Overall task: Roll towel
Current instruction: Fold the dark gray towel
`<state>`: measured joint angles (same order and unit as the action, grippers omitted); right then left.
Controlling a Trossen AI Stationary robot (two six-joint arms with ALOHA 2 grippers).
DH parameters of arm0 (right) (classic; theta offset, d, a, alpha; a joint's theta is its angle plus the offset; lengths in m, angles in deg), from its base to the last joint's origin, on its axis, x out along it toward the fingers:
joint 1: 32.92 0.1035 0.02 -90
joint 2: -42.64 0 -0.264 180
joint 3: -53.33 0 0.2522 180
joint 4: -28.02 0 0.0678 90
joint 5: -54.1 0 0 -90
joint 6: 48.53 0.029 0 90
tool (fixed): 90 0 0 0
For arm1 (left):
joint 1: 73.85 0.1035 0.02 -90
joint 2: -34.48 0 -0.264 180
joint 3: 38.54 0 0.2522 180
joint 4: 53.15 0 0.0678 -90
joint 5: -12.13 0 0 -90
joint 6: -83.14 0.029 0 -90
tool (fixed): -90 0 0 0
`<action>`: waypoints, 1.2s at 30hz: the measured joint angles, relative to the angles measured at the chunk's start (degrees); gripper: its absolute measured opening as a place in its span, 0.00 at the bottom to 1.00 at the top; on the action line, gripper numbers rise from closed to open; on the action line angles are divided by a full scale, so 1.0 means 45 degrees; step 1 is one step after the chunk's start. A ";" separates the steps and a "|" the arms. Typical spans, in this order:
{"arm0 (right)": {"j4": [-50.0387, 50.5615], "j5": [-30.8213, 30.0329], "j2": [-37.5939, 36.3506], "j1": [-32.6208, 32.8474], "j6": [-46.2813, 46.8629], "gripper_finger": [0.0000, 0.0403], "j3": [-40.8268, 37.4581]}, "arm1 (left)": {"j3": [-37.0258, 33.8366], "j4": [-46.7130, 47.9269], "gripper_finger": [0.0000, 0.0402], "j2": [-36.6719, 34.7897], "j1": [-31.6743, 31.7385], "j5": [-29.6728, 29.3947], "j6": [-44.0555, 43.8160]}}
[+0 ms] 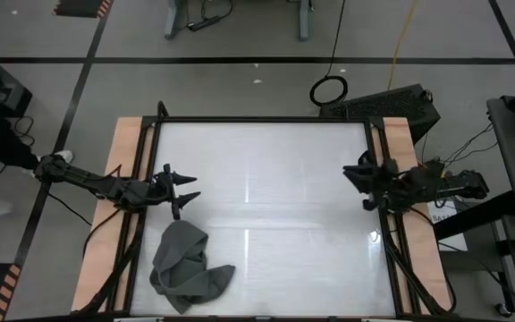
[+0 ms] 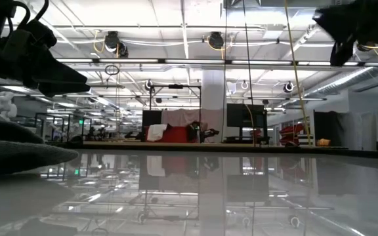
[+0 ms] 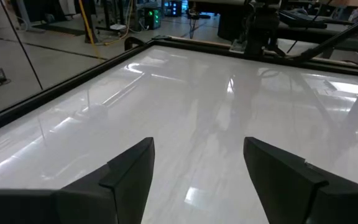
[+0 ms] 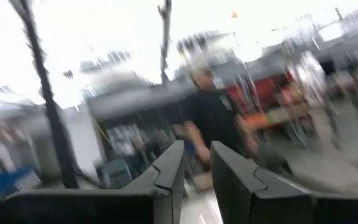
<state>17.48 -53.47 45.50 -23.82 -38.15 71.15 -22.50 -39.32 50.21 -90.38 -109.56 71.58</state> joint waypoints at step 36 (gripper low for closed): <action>0.5695 0.3838 1.3550 0.0118 -0.3898 0.55 1.0666 | 0.0000 0.0003 0.63 0.0000 0.0000 0.0002 -0.0002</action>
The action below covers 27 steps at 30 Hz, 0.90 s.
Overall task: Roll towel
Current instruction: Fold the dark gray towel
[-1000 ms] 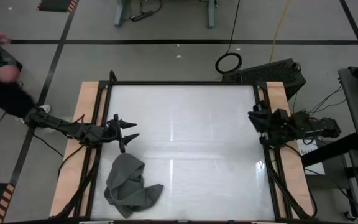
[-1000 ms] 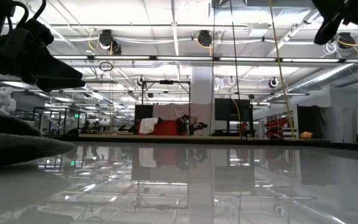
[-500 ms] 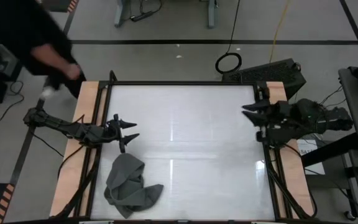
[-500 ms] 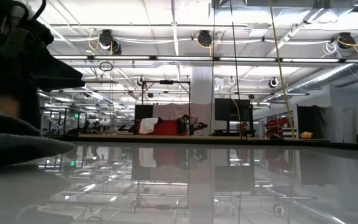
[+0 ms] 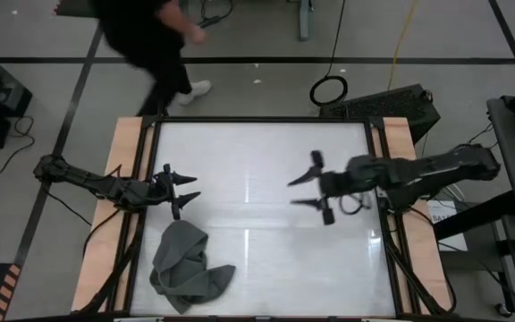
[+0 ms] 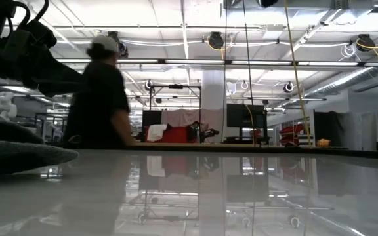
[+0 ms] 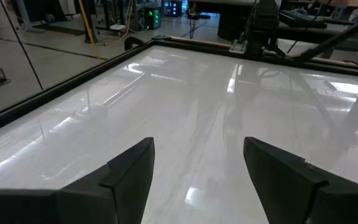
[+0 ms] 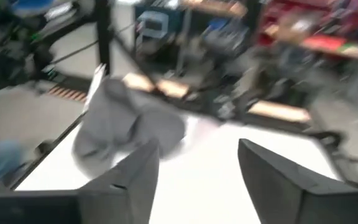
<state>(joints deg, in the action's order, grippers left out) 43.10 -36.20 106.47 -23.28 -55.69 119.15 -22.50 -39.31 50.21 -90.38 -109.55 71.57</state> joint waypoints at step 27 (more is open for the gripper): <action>-0.9426 0.1887 1.1831 0.2680 -0.0021 0.66 0.1225 | 0.0000 -0.0003 0.63 0.0000 0.0003 0.0000 0.0004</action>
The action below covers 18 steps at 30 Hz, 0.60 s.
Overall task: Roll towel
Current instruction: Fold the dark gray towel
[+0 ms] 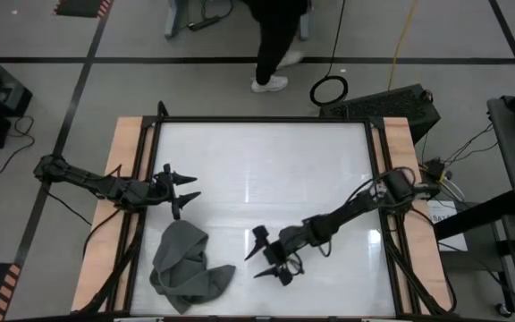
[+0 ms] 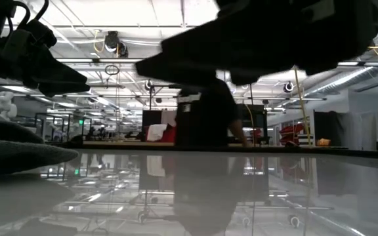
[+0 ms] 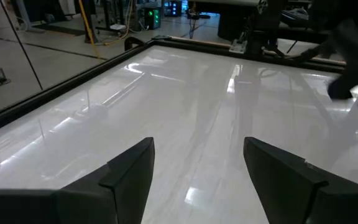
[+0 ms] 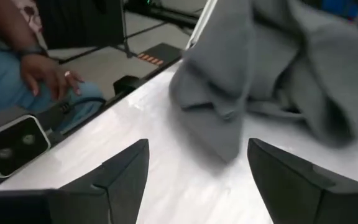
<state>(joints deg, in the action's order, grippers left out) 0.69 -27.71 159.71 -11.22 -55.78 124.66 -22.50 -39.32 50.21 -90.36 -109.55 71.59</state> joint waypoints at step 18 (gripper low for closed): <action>0.3617 -0.0619 0.3231 -0.0133 -0.2187 0.50 0.4662 | 0.0000 0.0015 0.63 0.0000 0.0000 0.0000 -0.0004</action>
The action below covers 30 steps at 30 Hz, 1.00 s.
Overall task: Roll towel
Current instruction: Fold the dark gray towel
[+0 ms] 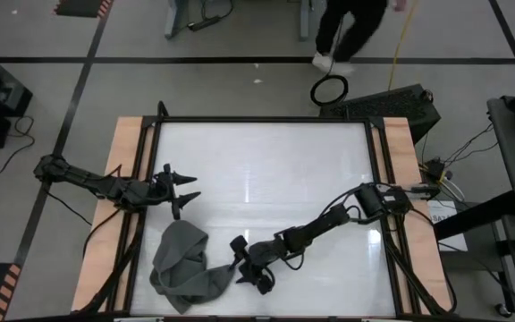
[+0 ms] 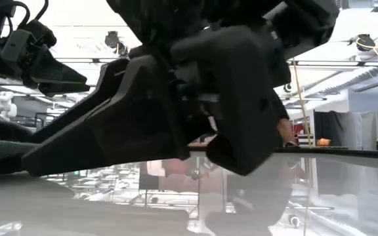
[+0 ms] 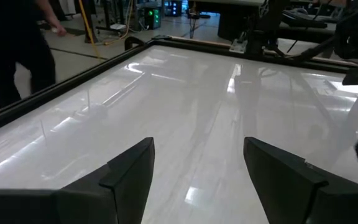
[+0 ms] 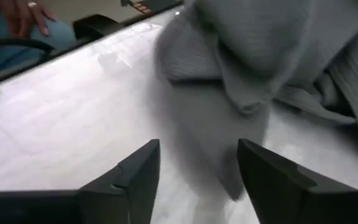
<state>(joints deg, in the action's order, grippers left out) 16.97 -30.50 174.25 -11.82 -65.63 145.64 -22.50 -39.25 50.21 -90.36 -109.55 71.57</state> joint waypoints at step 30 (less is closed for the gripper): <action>0.2365 -0.1434 -0.0477 0.0113 -0.1167 0.01 0.0010 | 0.0003 0.0000 0.63 0.0000 0.0000 0.0000 0.0002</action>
<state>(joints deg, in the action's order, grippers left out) 27.61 -36.95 172.10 -11.32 -70.88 145.68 -22.48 -39.25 50.21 -90.36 -109.55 71.58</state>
